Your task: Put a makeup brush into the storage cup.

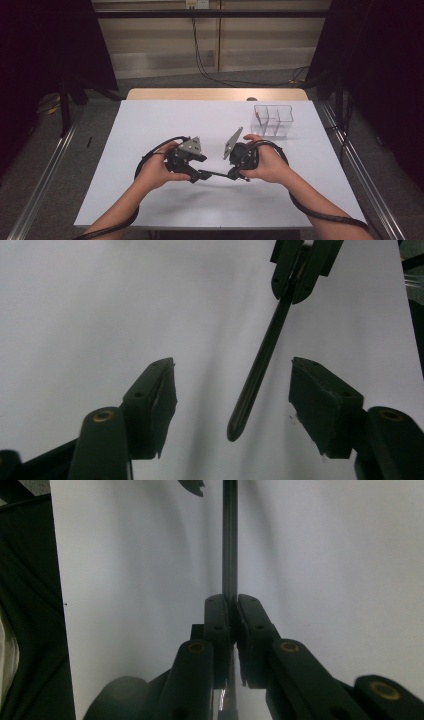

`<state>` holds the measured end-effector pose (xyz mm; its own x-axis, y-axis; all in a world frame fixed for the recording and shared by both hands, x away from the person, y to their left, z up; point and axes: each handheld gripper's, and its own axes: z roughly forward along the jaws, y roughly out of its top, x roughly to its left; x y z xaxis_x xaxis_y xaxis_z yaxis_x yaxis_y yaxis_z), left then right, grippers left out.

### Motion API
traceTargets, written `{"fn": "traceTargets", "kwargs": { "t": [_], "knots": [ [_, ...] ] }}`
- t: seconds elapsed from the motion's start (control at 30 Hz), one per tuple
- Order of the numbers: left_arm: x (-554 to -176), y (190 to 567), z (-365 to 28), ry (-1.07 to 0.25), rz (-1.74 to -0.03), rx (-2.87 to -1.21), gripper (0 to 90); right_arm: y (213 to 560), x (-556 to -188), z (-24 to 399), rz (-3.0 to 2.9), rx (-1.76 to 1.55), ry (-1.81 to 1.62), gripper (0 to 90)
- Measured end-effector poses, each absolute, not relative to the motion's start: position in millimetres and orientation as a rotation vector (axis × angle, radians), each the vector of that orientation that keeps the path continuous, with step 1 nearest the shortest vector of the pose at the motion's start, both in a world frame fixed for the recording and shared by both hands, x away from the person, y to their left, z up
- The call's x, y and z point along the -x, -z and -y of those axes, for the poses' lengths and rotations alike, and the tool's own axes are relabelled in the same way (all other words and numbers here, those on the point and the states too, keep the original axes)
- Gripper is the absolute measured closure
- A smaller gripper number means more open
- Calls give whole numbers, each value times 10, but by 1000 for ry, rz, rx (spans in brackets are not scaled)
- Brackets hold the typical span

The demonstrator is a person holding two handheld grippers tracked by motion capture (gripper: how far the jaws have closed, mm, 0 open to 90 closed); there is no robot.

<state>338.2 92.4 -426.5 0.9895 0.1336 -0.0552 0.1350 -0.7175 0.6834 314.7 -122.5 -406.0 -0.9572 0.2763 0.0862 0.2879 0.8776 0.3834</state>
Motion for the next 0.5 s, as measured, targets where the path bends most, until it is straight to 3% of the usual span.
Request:
{"fn": "traceTargets", "kwargs": {
  "t": [0.5],
  "knots": [
    [-3304, 4264, -871, 29, -117, -2463, 651, 4039, -3169, 1120, 3014, 409, 620, 844]
  ]
}}
